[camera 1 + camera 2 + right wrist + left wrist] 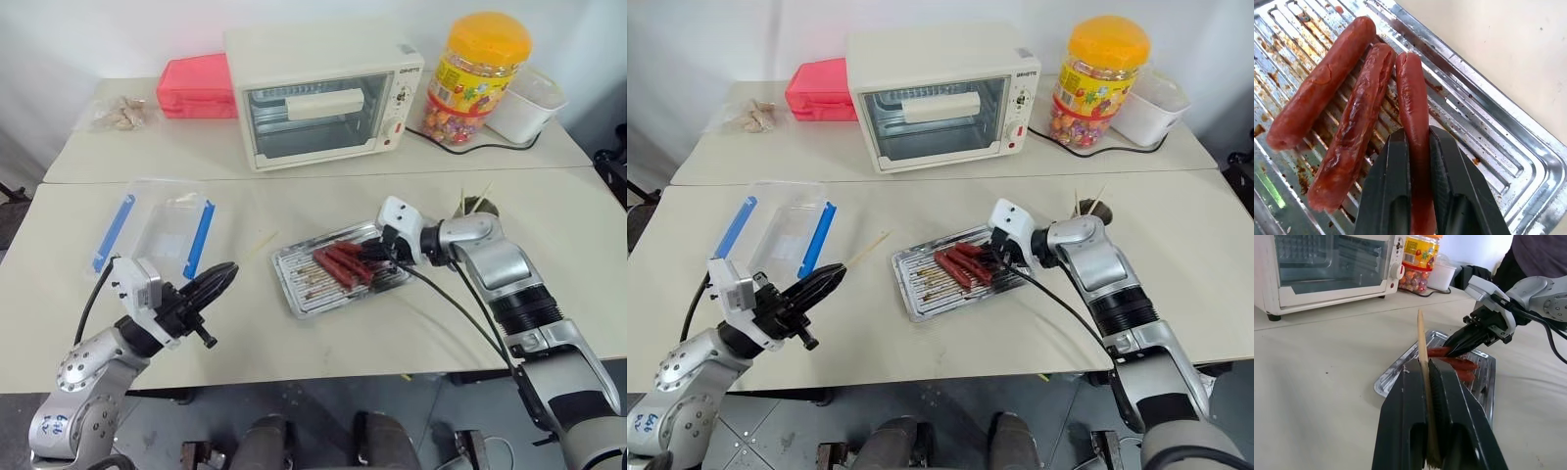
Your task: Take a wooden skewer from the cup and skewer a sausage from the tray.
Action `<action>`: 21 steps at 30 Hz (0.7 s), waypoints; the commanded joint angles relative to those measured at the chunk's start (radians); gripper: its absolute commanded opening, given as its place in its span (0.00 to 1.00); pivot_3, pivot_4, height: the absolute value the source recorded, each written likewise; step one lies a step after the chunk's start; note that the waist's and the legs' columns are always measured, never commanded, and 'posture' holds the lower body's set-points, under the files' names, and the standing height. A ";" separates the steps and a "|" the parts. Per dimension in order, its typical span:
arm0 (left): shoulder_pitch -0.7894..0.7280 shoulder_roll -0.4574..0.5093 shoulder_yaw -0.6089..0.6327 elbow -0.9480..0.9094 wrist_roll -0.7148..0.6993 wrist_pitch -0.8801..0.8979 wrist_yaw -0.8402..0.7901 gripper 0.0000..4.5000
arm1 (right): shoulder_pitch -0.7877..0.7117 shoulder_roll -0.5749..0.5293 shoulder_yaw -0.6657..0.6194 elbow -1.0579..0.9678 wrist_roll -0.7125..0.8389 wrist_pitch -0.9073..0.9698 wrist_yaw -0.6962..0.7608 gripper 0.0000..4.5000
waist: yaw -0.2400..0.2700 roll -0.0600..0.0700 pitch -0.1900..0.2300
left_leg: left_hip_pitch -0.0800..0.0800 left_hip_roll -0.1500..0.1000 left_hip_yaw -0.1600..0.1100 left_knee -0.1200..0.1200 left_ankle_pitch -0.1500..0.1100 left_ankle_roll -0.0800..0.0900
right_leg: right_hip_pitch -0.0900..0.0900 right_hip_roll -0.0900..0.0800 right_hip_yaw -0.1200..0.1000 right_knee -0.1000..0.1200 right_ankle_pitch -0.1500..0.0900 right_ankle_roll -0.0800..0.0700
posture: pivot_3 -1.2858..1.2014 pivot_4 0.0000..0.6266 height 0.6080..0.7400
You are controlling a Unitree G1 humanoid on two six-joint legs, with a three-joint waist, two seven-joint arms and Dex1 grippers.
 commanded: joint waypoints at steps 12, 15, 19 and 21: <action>-0.099 0.170 -0.182 0.098 0.061 -0.045 -0.340 0.00 | 0.199 -0.295 -0.209 -0.350 0.254 -0.223 0.394 0.08 | 0.001 0.000 0.000 | 0.000 0.000 0.003 -0.001 0.000 0.000 | 0.000 0.000 -0.001 -0.003 0.000 0.000 | 0.52 0.24 1.00; -0.125 0.170 -0.198 0.110 0.052 -0.034 -0.365 0.00 | 0.218 -0.307 -0.211 -0.392 0.263 -0.231 0.396 0.08 | 0.001 0.000 0.000 | 0.000 0.001 0.004 0.000 0.000 0.000 | 0.000 0.000 -0.001 -0.003 0.000 0.000 | 0.52 0.24 1.00; -0.180 0.157 -0.255 0.122 0.054 -0.019 -0.399 0.00 | 0.233 -0.316 -0.197 -0.493 0.279 -0.167 0.365 0.08 | 0.002 0.000 0.000 | 0.000 0.001 0.004 0.000 0.000 0.000 | 0.000 0.000 -0.001 -0.002 0.000 0.000 | 0.52 0.24 1.00; -0.206 0.147 -0.262 0.131 0.051 -0.010 -0.393 0.00 | 0.238 -0.313 -0.194 -0.527 0.288 -0.130 0.343 0.08 | 0.006 -0.001 0.001 | 0.000 0.001 0.003 0.000 0.000 0.000 | 0.000 0.000 -0.001 -0.002 0.000 0.000 | 0.52 0.24 1.00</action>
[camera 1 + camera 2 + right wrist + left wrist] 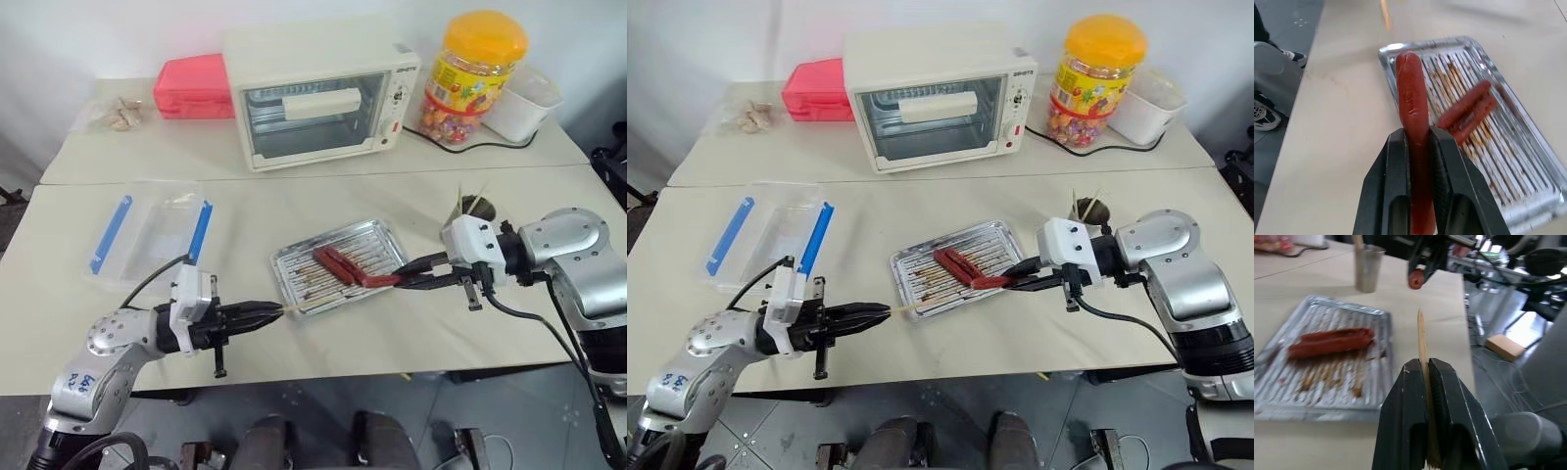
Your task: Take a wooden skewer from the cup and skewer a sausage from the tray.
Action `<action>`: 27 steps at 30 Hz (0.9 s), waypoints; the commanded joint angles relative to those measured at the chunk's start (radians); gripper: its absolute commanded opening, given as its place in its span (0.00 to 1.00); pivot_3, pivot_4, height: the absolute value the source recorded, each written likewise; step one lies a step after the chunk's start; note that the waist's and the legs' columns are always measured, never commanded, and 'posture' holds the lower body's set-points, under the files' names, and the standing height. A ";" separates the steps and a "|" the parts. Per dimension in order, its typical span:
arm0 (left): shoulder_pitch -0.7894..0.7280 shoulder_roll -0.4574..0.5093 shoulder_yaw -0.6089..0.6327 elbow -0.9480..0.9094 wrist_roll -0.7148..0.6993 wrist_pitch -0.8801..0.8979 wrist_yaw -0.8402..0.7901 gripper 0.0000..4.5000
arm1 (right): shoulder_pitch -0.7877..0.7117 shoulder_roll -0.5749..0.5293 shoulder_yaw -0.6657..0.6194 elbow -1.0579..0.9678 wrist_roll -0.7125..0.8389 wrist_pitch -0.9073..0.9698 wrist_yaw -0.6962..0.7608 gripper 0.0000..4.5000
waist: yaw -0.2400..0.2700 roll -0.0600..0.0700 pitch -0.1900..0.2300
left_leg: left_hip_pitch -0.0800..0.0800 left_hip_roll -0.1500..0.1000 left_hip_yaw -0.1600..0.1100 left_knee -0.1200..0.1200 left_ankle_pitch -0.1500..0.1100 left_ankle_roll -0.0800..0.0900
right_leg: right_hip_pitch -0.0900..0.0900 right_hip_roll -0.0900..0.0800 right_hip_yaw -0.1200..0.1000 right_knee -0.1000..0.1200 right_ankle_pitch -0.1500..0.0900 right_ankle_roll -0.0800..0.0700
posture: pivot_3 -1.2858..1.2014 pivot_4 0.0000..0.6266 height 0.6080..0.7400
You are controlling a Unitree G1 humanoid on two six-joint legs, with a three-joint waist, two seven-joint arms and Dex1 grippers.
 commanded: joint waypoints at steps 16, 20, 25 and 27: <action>-0.069 -0.032 -0.004 0.028 -0.018 0.025 -0.005 0.00 | 0.029 -0.042 0.004 -0.073 -0.021 0.061 -0.049 0.08 | 0.000 0.000 0.000 | 0.000 0.000 -0.001 0.000 0.000 0.000 | 0.000 0.000 0.000 0.000 0.000 0.000 | 0.52 0.24 1.00; -0.061 -0.043 -0.009 0.029 -0.008 0.019 -0.002 0.00 | 0.030 -0.039 0.006 -0.079 -0.019 0.068 -0.051 0.08 | 0.000 0.000 0.000 | 0.000 0.000 -0.001 0.000 0.000 0.000 | 0.000 0.000 0.000 0.000 0.000 0.000 | 0.52 0.24 1.00; -0.059 -0.052 -0.016 0.032 0.001 0.016 0.002 0.00 | 0.013 -0.021 0.019 -0.084 -0.018 0.081 -0.061 0.08 | 0.000 0.000 0.000 | 0.000 0.000 -0.001 0.000 0.000 0.000 | 0.000 0.000 0.000 0.000 0.000 0.000 | 0.52 0.24 1.00; -0.059 -0.053 -0.017 0.033 0.003 0.016 0.004 0.00 | 0.004 -0.015 0.024 -0.081 -0.020 0.080 -0.066 0.08 | -0.001 0.000 0.000 | 0.000 0.000 -0.001 0.000 0.000 0.000 | 0.000 0.000 0.000 0.000 0.000 0.000 | 0.52 0.24 1.00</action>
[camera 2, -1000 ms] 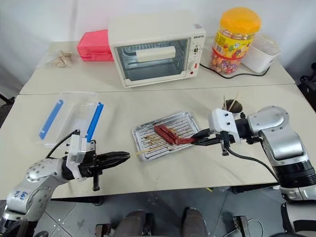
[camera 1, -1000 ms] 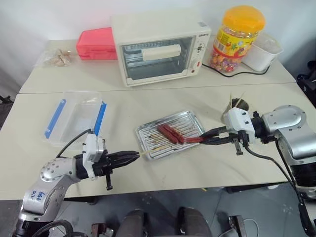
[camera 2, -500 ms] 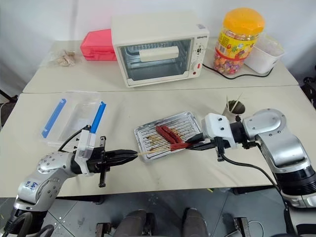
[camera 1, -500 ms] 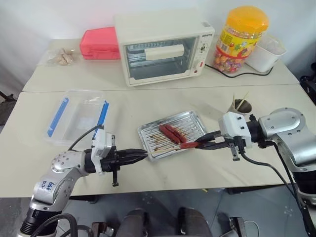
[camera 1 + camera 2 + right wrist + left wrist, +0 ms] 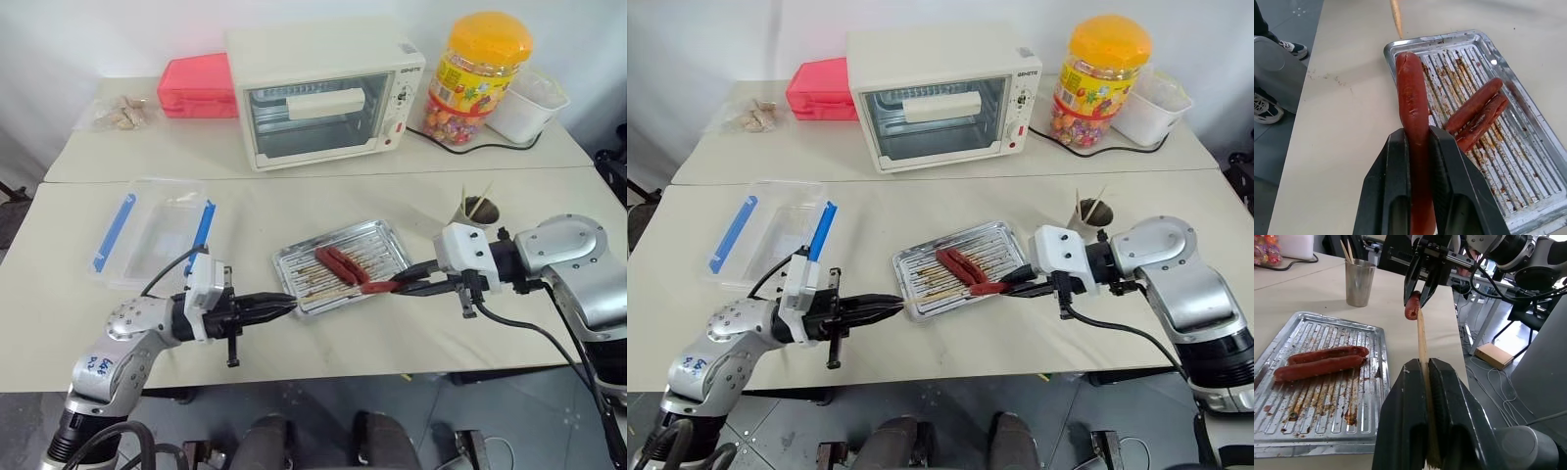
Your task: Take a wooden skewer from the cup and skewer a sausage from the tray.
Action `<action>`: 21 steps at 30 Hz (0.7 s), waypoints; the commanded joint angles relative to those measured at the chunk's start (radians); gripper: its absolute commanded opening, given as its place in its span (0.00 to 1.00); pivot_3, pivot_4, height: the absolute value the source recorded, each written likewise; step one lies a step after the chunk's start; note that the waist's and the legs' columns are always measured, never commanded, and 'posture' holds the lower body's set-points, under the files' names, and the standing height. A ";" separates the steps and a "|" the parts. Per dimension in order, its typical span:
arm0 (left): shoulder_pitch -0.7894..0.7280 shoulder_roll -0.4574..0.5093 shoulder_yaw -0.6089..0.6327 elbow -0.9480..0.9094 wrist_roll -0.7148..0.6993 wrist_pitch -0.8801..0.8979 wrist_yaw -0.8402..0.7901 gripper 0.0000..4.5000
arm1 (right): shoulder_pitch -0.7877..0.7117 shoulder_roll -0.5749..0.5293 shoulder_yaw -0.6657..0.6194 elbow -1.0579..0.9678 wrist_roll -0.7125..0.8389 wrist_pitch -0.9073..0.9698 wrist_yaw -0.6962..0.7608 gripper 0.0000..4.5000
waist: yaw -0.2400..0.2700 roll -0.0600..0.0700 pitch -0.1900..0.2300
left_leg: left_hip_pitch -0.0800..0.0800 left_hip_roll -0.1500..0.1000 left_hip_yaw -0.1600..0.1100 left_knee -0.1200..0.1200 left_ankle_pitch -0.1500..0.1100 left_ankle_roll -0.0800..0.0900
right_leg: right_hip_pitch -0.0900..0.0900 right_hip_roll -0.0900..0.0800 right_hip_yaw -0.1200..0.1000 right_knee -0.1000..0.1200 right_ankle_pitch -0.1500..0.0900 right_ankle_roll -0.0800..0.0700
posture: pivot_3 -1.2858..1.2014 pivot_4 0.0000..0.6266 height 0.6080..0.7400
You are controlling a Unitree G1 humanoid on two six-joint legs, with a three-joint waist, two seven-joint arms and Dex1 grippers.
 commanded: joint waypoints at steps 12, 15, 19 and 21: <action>0.015 -0.003 0.009 0.012 0.015 -0.021 0.003 0.00 | -0.019 -0.018 -0.009 0.006 0.007 -0.023 -0.003 0.08 | 0.000 0.000 0.000 | 0.000 0.000 0.000 0.000 0.000 0.000 | 0.000 0.000 0.000 0.000 0.000 0.000 | 0.52 0.24 1.00; 0.018 -0.003 0.010 0.014 0.016 -0.024 0.003 0.00 | -0.019 -0.023 -0.012 0.010 0.007 -0.026 -0.003 0.08 | 0.000 0.000 0.000 | 0.000 0.000 0.000 0.000 0.000 0.000 | 0.000 0.000 0.000 0.000 0.000 0.000 | 0.52 0.24 1.00; 0.009 -0.013 0.000 0.019 0.019 -0.025 0.010 0.00 | -0.023 -0.015 -0.004 0.002 0.013 -0.020 -0.006 0.08 | 0.000 0.000 0.000 | 0.000 0.000 0.000 0.000 0.000 0.000 | 0.000 0.000 0.000 0.000 0.000 0.000 | 0.52 0.24 1.00; 0.005 -0.016 -0.001 0.020 0.020 -0.025 0.012 0.00 | -0.023 -0.011 0.002 -0.002 0.014 -0.018 -0.006 0.08 | 0.000 0.000 0.000 | 0.000 0.000 0.000 0.000 0.000 0.000 | 0.000 0.000 0.000 0.000 0.000 0.000 | 0.52 0.24 1.00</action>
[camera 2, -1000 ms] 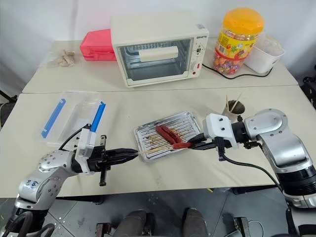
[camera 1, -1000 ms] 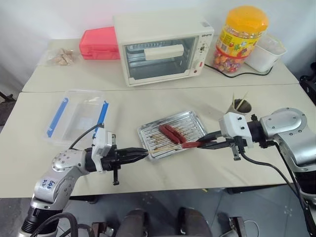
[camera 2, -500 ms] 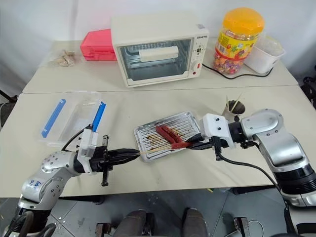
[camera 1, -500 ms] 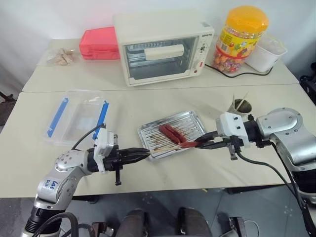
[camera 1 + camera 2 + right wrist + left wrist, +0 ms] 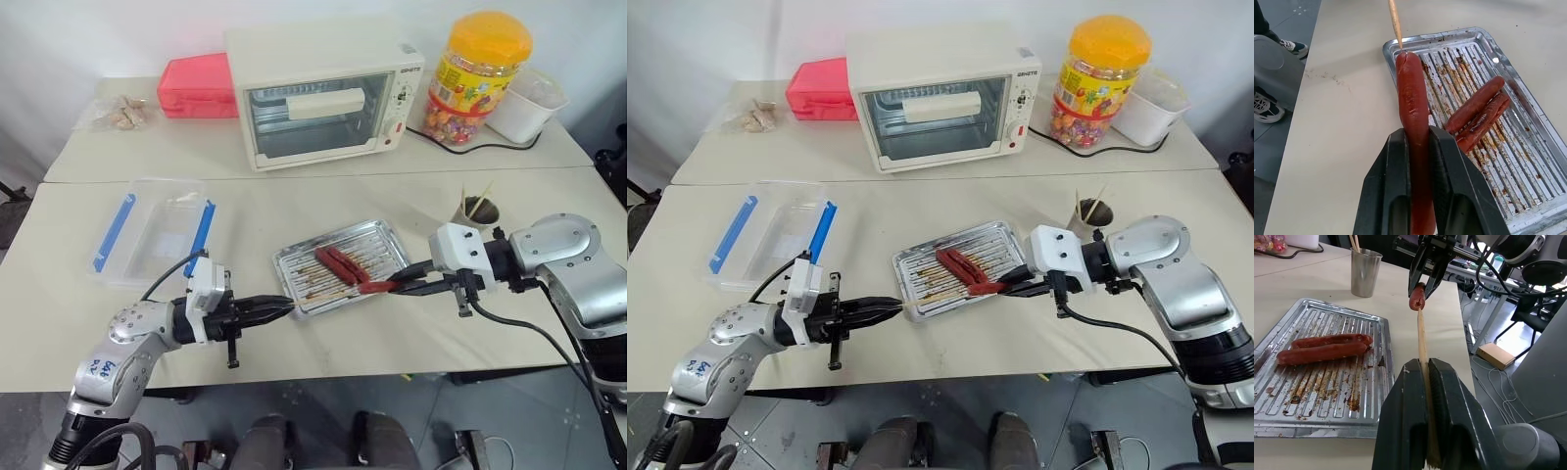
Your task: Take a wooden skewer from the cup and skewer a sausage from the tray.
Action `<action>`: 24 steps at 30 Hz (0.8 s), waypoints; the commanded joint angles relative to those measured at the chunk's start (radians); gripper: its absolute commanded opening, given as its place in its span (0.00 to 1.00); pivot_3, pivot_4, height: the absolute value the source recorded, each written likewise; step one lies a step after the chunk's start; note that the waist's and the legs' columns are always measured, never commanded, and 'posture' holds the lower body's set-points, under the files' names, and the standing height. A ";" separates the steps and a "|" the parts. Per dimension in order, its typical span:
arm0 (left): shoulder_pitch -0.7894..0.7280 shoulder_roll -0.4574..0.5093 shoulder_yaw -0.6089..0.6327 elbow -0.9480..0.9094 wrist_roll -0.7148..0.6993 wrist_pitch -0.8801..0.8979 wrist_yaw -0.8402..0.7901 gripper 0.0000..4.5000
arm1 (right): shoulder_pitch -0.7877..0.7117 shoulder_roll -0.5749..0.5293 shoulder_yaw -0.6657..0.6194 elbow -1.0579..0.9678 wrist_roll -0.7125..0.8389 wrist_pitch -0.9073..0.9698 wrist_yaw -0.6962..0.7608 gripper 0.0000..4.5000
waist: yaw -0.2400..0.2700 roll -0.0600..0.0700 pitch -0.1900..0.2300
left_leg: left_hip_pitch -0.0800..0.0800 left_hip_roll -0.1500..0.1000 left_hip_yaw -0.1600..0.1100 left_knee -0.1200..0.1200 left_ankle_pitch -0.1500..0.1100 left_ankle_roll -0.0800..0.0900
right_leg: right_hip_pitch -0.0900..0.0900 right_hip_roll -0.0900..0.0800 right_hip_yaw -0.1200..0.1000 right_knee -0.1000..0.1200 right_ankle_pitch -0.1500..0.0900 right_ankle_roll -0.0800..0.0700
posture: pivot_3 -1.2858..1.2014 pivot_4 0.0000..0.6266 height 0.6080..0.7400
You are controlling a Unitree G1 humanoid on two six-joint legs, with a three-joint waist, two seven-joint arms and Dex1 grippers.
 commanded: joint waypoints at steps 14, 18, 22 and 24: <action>-0.009 -0.021 -0.012 -0.013 0.009 -0.015 0.014 0.00 | -0.021 0.021 0.009 -0.025 0.007 0.003 -0.004 0.08 | 0.000 0.000 0.000 | 0.000 0.000 0.000 0.000 0.000 0.000 | 0.000 0.000 0.000 0.000 0.000 0.000 | 0.52 0.24 1.00; -0.011 -0.022 -0.017 -0.006 0.015 -0.018 0.012 0.00 | -0.028 0.030 0.015 -0.033 0.010 0.014 -0.006 0.08 | 0.000 0.000 0.000 | 0.000 0.000 0.000 0.000 0.000 0.000 | 0.000 0.000 0.000 0.000 0.000 0.000 | 0.52 0.24 1.00; -0.012 -0.025 -0.022 -0.003 0.019 -0.018 0.015 0.00 | -0.031 0.028 0.015 -0.029 0.007 0.008 -0.004 0.08 | 0.001 0.000 0.000 | 0.000 0.000 0.000 0.000 0.000 0.000 | 0.000 0.000 0.000 0.000 0.000 0.000 | 0.52 0.24 1.00; -0.011 -0.028 -0.025 -0.004 0.022 -0.019 0.018 0.00 | -0.033 0.028 0.015 -0.034 0.008 0.009 -0.002 0.08 | 0.000 0.000 0.000 | 0.000 0.000 0.000 0.000 0.000 0.000 | 0.000 0.000 0.000 0.000 0.000 0.000 | 0.52 0.24 1.00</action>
